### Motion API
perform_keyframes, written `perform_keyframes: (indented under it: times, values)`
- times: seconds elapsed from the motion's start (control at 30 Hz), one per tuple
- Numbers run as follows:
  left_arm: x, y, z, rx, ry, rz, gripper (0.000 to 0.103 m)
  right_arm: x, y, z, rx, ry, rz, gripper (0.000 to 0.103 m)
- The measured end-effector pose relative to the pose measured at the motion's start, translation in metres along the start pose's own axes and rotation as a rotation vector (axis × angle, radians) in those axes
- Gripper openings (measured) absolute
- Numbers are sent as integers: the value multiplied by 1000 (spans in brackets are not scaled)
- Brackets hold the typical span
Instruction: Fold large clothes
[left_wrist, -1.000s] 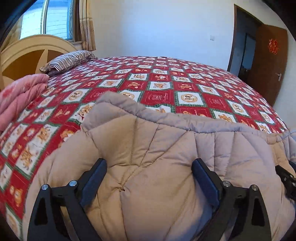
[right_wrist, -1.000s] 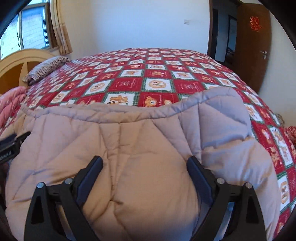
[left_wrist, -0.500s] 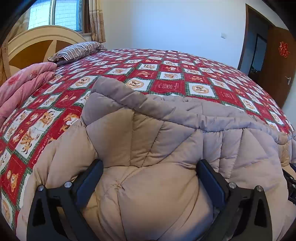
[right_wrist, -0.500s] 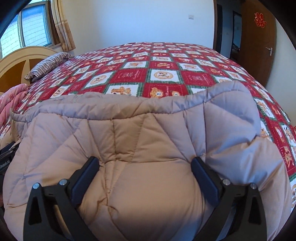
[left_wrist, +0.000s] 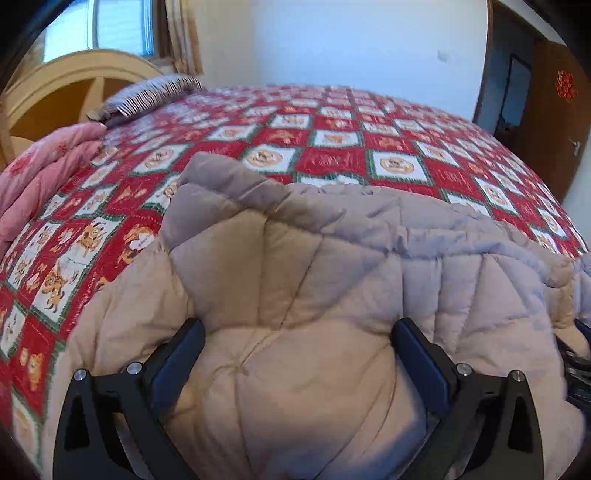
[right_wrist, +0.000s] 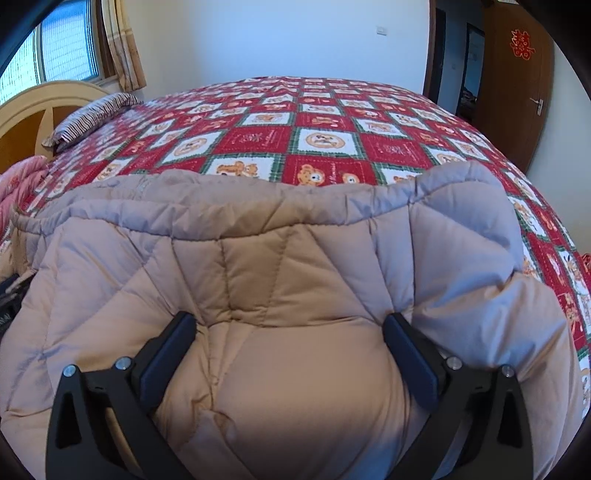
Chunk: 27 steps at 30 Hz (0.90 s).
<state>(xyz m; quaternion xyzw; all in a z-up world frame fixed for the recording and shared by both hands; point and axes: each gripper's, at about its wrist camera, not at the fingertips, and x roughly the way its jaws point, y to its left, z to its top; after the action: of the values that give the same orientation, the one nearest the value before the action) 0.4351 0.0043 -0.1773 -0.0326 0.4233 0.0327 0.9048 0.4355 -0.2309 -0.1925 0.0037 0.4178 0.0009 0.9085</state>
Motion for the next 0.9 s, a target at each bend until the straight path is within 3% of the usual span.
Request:
perform_keyframes:
  times: [0.07, 0.13, 0.23, 0.33, 0.47, 0.53, 0.9]
  values:
    - [-27, 9, 5, 8, -25, -21, 102, -3, 4, 4, -19, 26, -27, 102]
    - [-63, 22, 9, 30, -134, 15, 102, -16, 7, 10, 1, 39, -52, 98]
    - [-84, 47, 11, 31, -246, 117, 102, -52, 22, 22, 85, -54, -29, 98]
    - [-58, 70, 8, -16, -160, 165, 102, -57, 56, 33, 49, -75, -35, 98]
    - [-11, 80, -18, -31, -51, 184, 102, -25, 85, 30, -12, 2, -79, 98]
    - [-1, 85, -28, -74, -55, 125, 102, -7, 88, 20, -16, 31, -96, 101]
    - [3, 88, -25, -110, -17, 93, 102, 11, 91, 9, -43, 23, -115, 103]
